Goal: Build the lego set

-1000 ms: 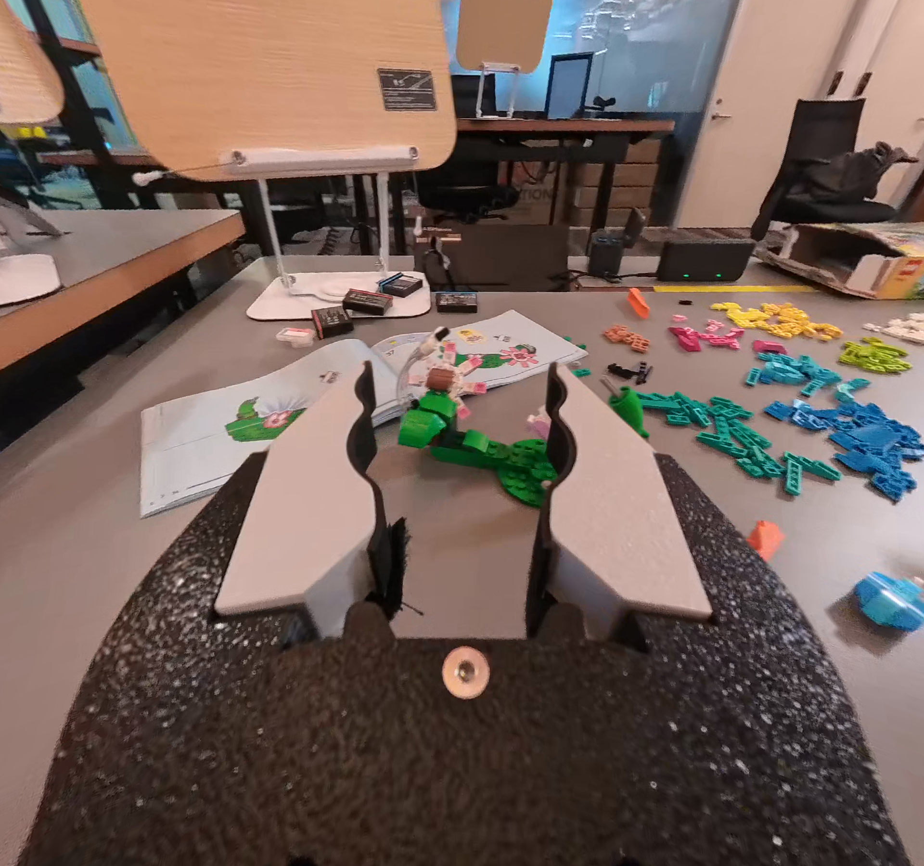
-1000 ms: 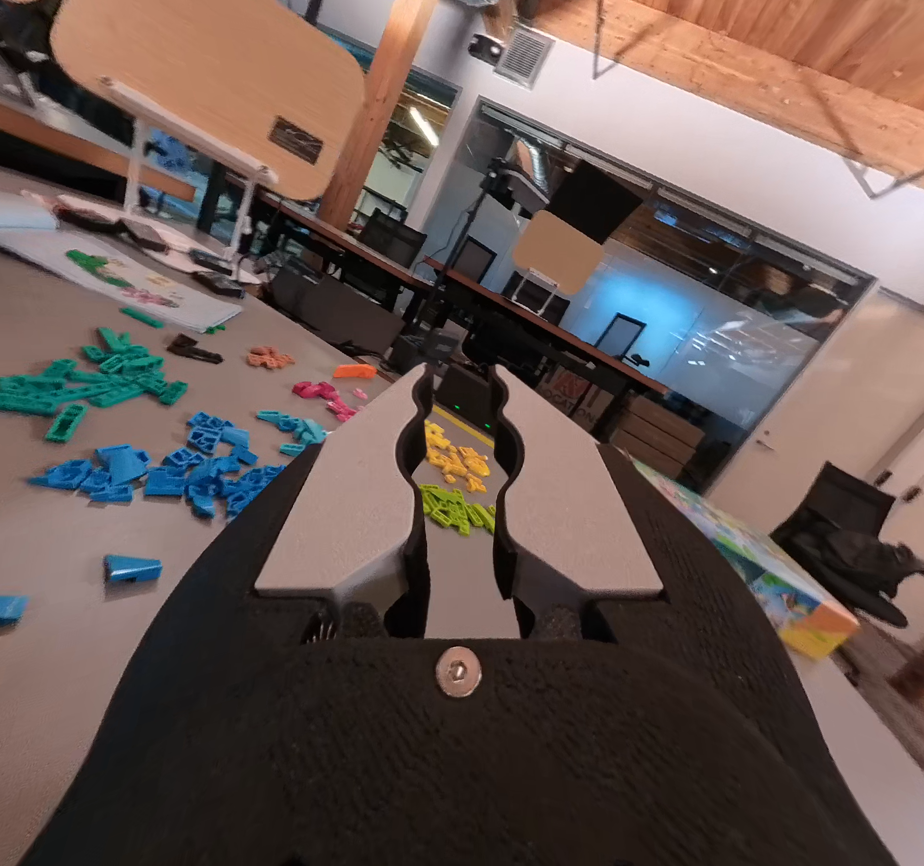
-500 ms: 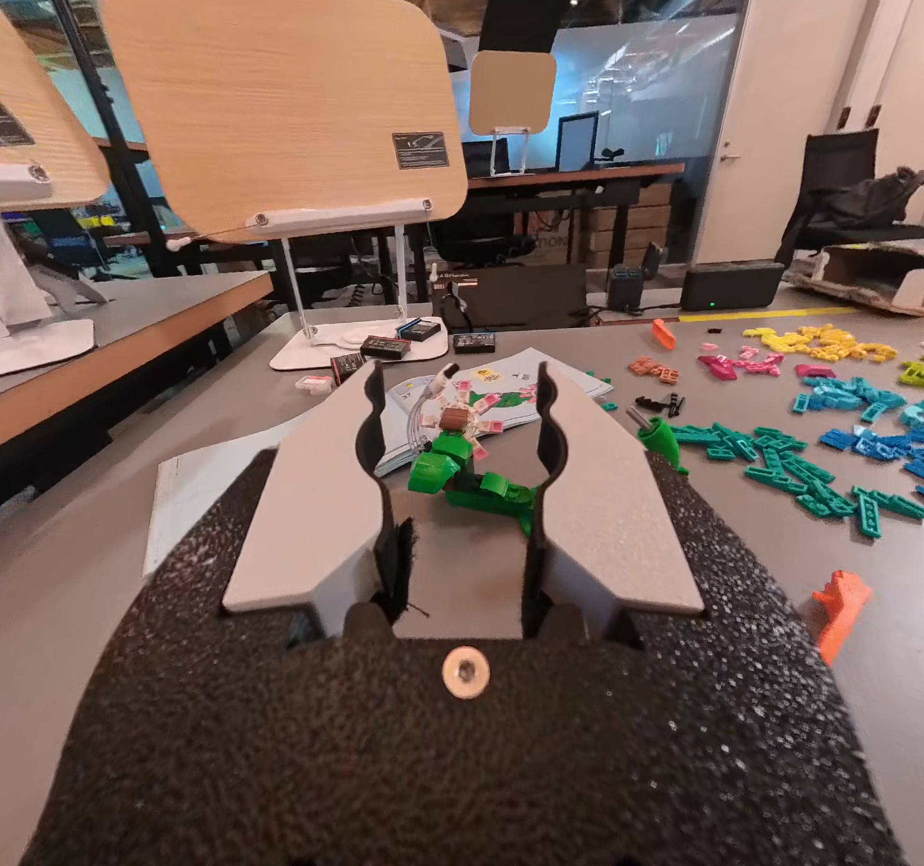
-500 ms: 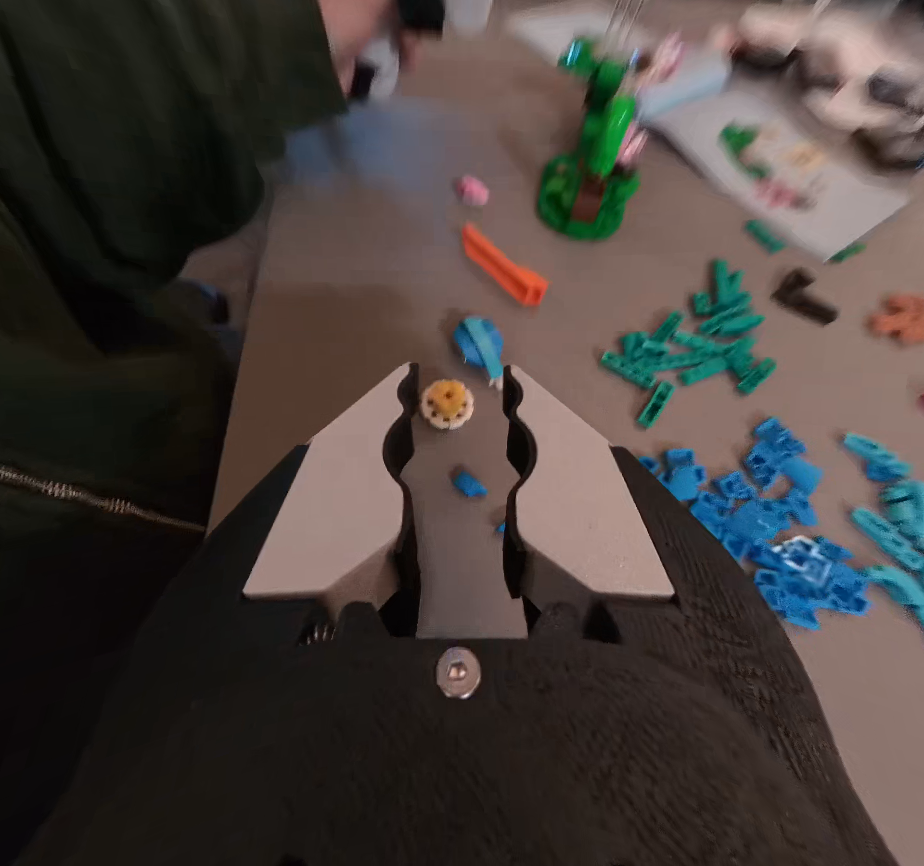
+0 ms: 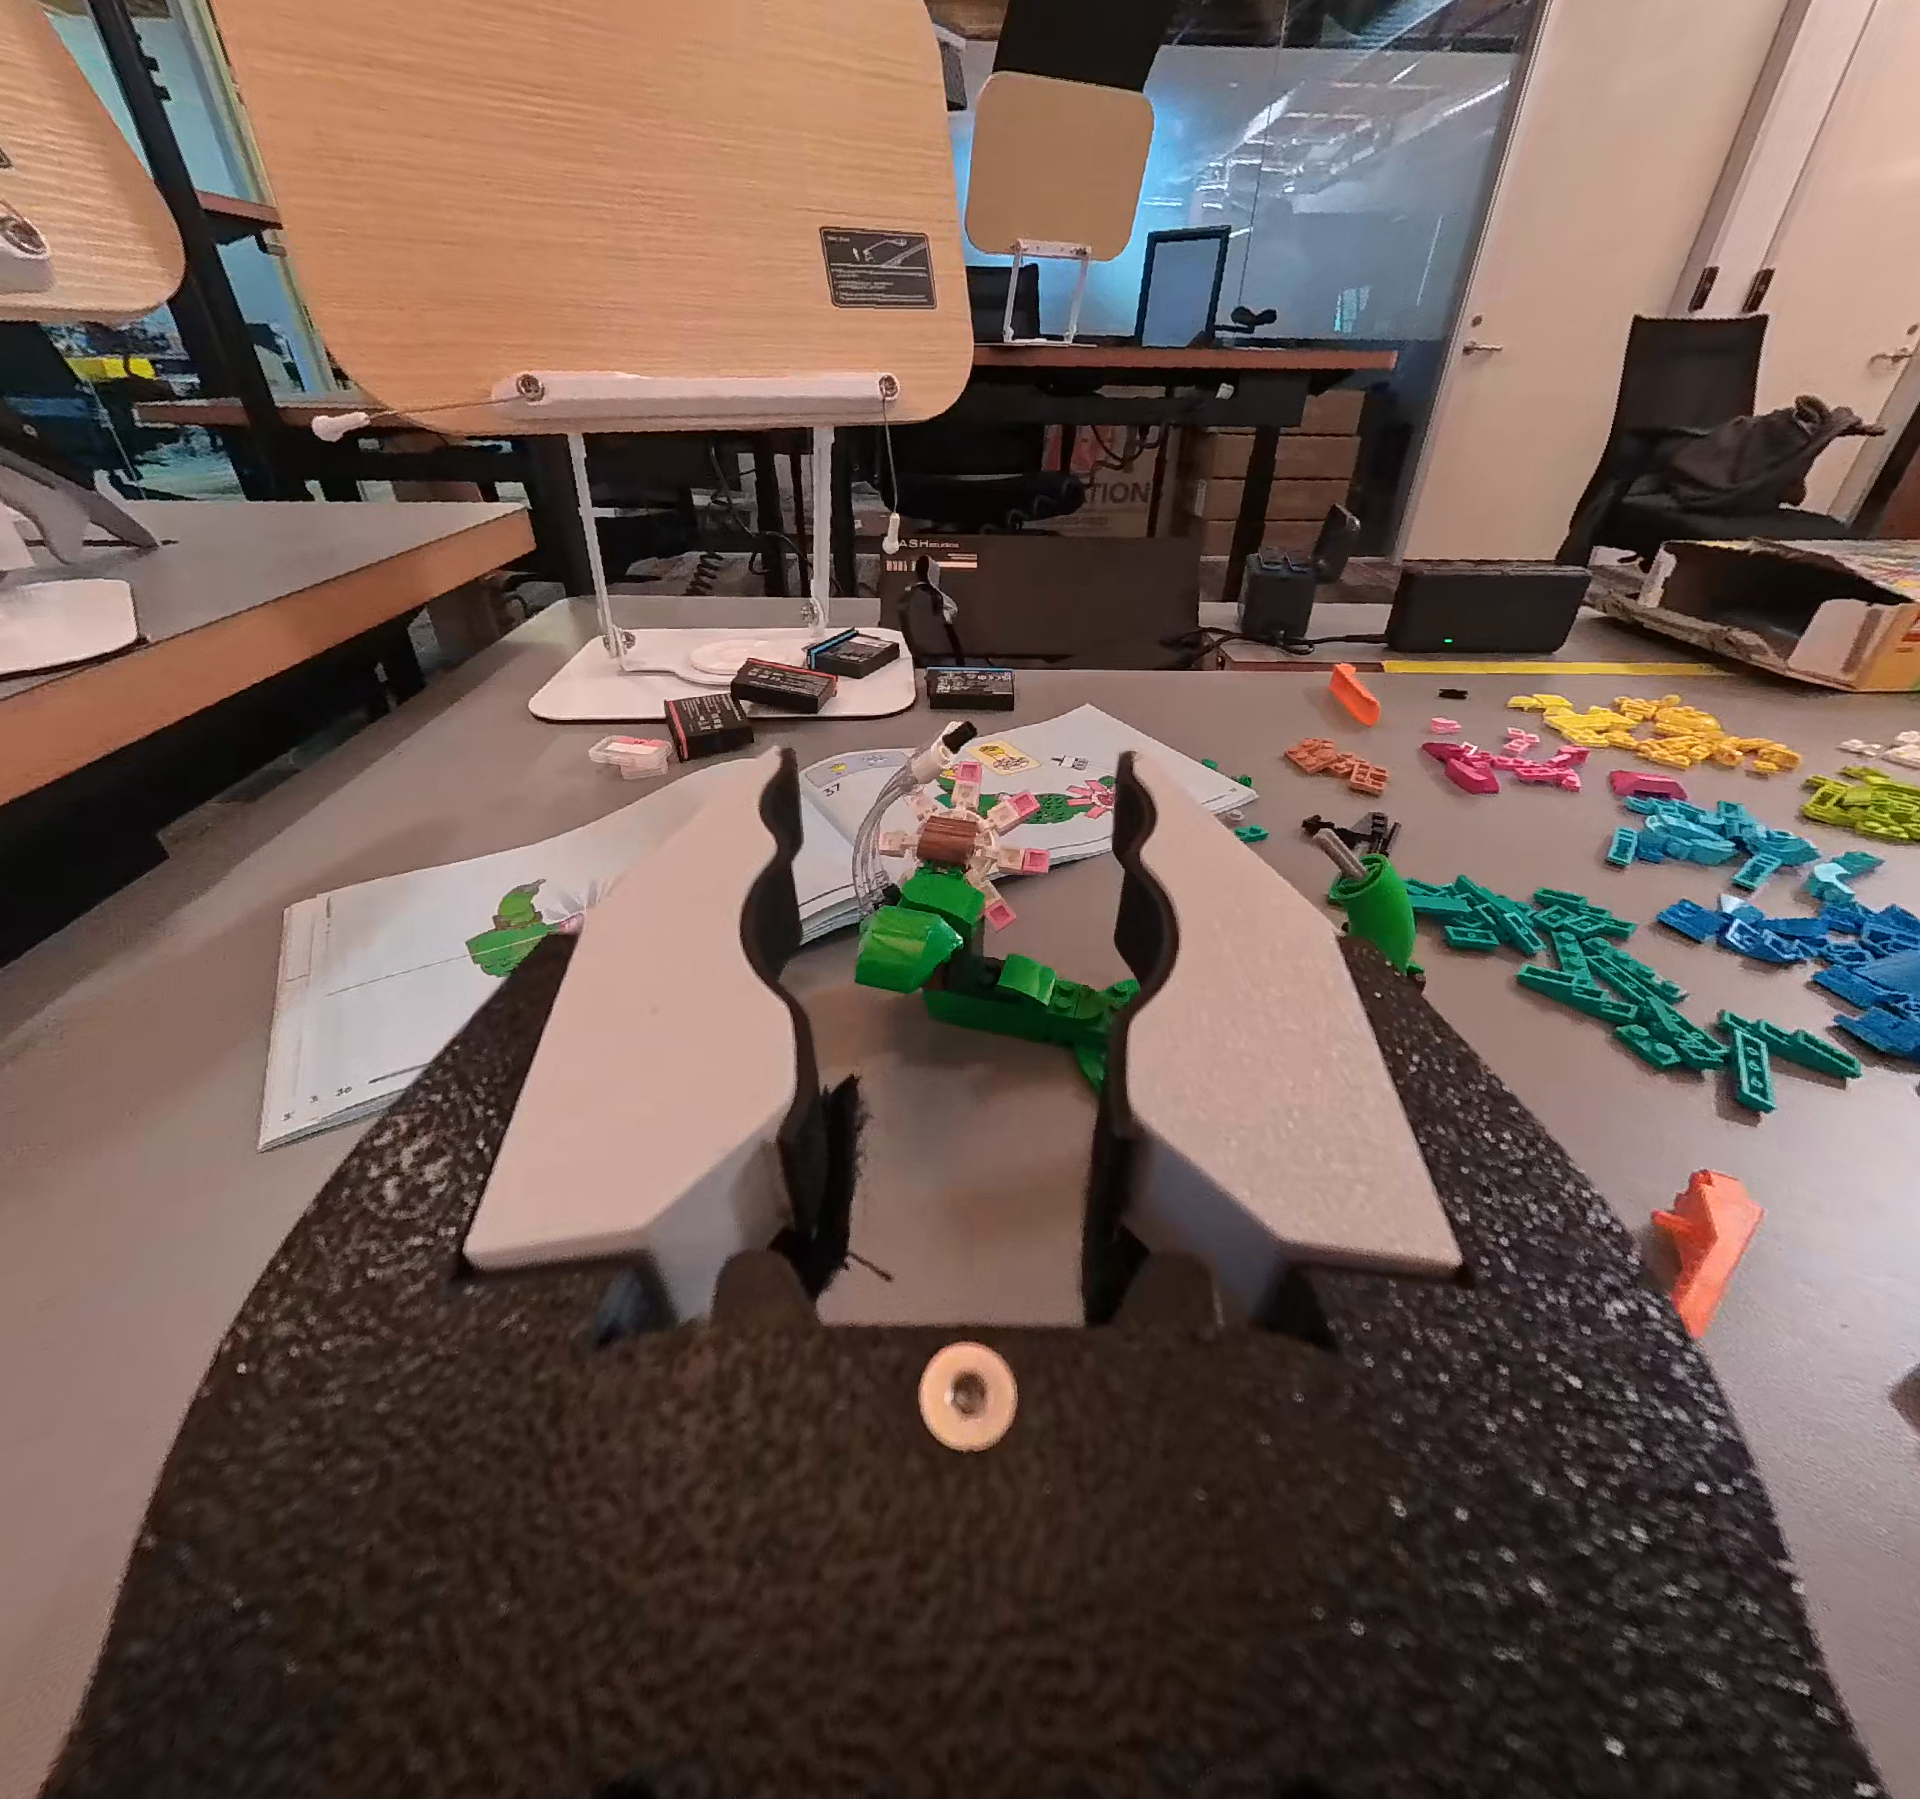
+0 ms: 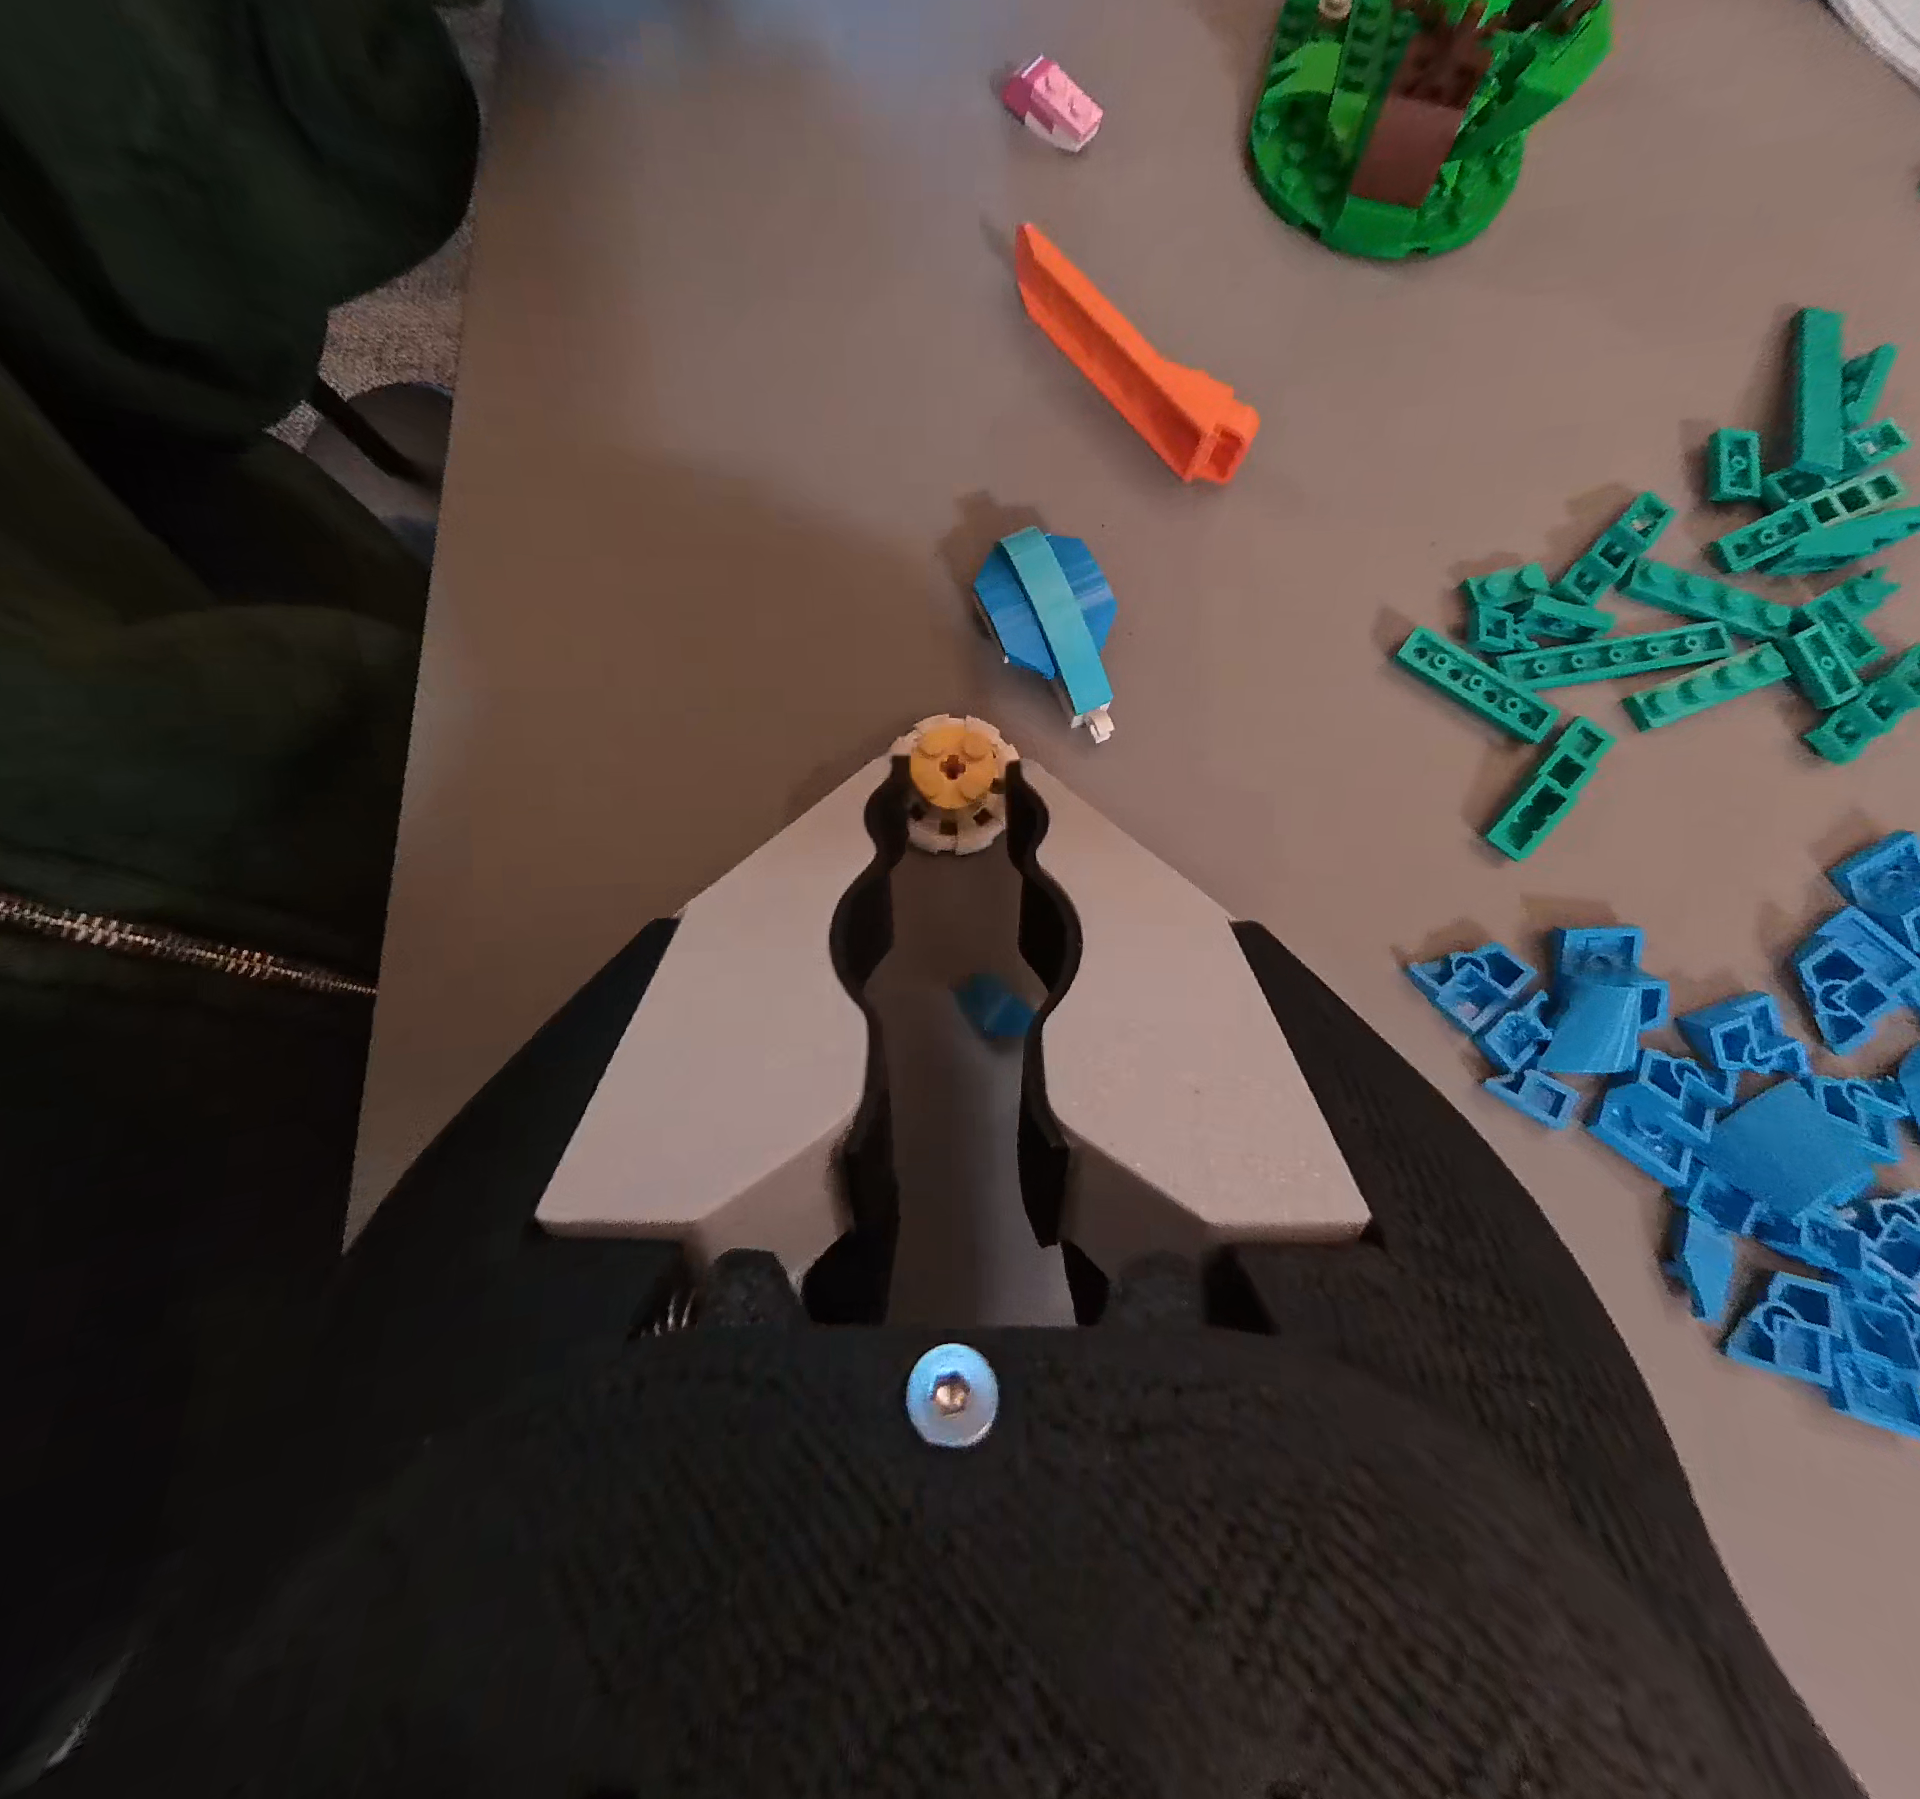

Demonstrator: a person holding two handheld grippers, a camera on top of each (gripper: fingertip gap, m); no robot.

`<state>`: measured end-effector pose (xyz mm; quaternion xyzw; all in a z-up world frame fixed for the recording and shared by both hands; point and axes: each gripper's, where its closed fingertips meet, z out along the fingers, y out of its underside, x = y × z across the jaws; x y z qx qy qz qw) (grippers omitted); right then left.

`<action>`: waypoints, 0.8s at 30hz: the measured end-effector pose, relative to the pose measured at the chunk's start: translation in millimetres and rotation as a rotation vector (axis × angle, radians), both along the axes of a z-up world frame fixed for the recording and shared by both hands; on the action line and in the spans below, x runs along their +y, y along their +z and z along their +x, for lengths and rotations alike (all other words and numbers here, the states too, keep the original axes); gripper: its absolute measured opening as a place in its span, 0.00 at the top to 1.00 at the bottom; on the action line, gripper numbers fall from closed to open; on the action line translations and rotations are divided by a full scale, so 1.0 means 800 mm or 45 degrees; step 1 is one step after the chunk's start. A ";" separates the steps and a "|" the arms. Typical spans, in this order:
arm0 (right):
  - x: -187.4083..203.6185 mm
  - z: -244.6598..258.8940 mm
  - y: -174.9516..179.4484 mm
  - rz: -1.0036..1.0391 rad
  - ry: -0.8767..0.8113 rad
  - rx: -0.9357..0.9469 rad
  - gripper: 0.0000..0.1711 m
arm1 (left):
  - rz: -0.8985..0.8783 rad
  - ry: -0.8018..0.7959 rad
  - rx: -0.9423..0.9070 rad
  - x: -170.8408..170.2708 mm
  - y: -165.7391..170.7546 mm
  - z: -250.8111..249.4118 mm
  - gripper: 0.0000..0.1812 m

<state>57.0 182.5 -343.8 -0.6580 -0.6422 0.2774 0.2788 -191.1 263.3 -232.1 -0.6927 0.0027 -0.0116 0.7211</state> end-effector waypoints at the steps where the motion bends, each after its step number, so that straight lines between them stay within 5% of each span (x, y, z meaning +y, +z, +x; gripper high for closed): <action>1: 0.000 -0.001 0.001 -0.004 0.002 0.006 0.91 | -0.004 -0.002 0.000 0.000 -0.001 0.000 0.68; 10: 0.001 0.001 0.004 0.016 0.022 0.028 0.91 | -0.086 -0.052 0.043 0.005 -0.013 0.005 0.68; 19: 0.053 -0.011 0.099 0.326 -0.177 0.513 0.91 | -0.354 -0.093 0.322 0.072 -0.059 -0.018 0.70; 24: 0.055 -0.021 0.115 0.476 -0.178 0.646 0.91 | -0.431 -0.192 0.367 0.092 -0.085 -0.010 0.77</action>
